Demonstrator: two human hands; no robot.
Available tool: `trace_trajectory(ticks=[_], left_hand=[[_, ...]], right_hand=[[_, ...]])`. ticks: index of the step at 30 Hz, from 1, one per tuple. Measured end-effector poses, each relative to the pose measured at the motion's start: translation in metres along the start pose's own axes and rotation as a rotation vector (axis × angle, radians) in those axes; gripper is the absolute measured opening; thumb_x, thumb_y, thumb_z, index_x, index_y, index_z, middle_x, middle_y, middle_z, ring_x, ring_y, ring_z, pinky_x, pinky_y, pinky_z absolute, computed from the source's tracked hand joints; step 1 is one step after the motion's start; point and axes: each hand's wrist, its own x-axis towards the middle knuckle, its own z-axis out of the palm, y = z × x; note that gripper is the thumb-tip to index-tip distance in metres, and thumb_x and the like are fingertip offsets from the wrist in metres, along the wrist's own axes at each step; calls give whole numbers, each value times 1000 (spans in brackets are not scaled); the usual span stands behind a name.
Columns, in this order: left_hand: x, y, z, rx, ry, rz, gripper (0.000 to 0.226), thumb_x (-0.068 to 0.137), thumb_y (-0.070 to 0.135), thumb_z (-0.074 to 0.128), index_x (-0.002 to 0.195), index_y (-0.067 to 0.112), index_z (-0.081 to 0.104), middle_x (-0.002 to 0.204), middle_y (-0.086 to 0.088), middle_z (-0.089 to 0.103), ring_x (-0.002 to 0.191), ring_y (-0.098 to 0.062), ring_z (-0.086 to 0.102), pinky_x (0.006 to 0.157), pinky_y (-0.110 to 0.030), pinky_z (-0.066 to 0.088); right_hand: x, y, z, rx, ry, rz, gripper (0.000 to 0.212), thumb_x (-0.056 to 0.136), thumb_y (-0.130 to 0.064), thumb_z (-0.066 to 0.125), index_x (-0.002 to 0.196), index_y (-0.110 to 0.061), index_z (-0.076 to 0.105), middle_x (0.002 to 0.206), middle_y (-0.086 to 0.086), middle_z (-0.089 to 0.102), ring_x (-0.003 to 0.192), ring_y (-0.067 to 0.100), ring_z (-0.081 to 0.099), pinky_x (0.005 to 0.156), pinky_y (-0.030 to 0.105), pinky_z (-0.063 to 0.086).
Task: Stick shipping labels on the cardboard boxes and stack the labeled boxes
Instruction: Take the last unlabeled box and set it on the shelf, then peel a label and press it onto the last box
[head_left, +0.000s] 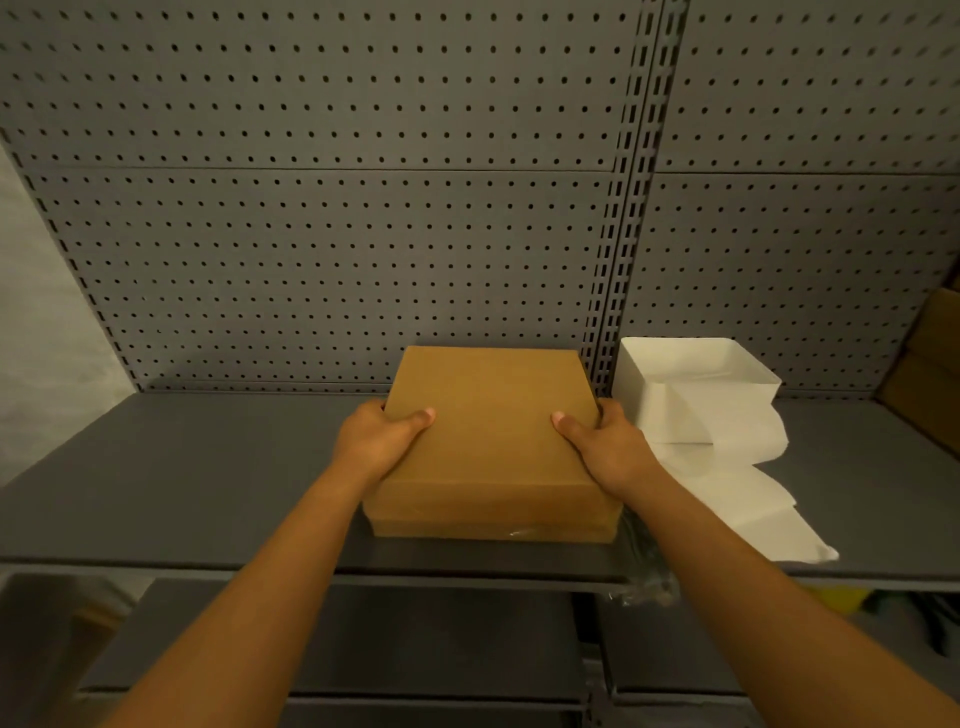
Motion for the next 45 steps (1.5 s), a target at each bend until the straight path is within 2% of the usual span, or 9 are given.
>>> trace_trajectory(ticks=[5,10,17,23,28,34,37,39,45], left_hand=[[4,0,3,40,14,4,41,86,44,64,113,15,57,115,-7,62,90,-23,57,76,-33,44],[11,-3,5,120,-4,21,56,86,48,61,128,14,48,122,-4,57,111,-29,56,82,-35,44],[12,25,9,692,121,306,61,88,42,59,140,19,38,143,-10,39,130,-33,38,105,-48,37],[-5,74,65,401,-169,508,39,93,32,57,129,19,55,136,0,51,122,-17,49,96,-26,37],[-23,101,117,377,-392,589,27,93,29,57,117,18,66,123,3,62,114,-13,55,87,-21,38],[-27,110,166,658,-339,721,23,86,21,62,107,22,71,112,3,69,106,-17,59,101,-37,43],[-29,114,184,704,-419,707,34,84,23,65,118,22,66,120,2,65,112,-18,57,106,-37,40],[-32,116,195,752,-447,703,41,81,27,69,121,22,64,122,2,64,113,-18,56,106,-37,39],[-36,120,213,571,-476,596,46,76,32,76,117,15,63,115,-1,63,102,-18,59,91,-35,51]], right_hand=[[8,3,1,-12,1,0,64,91,-47,54,139,-11,33,133,11,51,117,30,52,82,29,38],[10,4,5,-111,58,-33,73,89,-53,54,144,-13,27,141,11,42,124,32,47,94,39,43],[14,-2,-4,-543,181,-261,63,91,-56,44,141,-20,32,141,7,41,124,29,45,102,45,42],[18,8,-60,-307,454,-314,38,92,-27,54,127,-15,51,130,8,51,119,26,47,98,37,41],[22,43,-118,-224,576,-101,37,88,-13,55,124,-9,48,129,11,45,123,30,40,96,41,42],[24,82,-159,-63,400,171,46,85,6,50,129,-3,45,132,17,47,117,34,48,79,32,42],[20,96,-171,-93,134,157,27,83,7,55,107,-6,60,111,14,62,87,19,58,75,32,48],[19,103,-176,-41,28,152,17,82,1,64,94,-11,62,101,8,66,88,18,62,80,35,52],[28,98,-182,79,74,-4,15,85,-17,70,93,-6,63,93,7,70,87,19,66,73,25,51]])
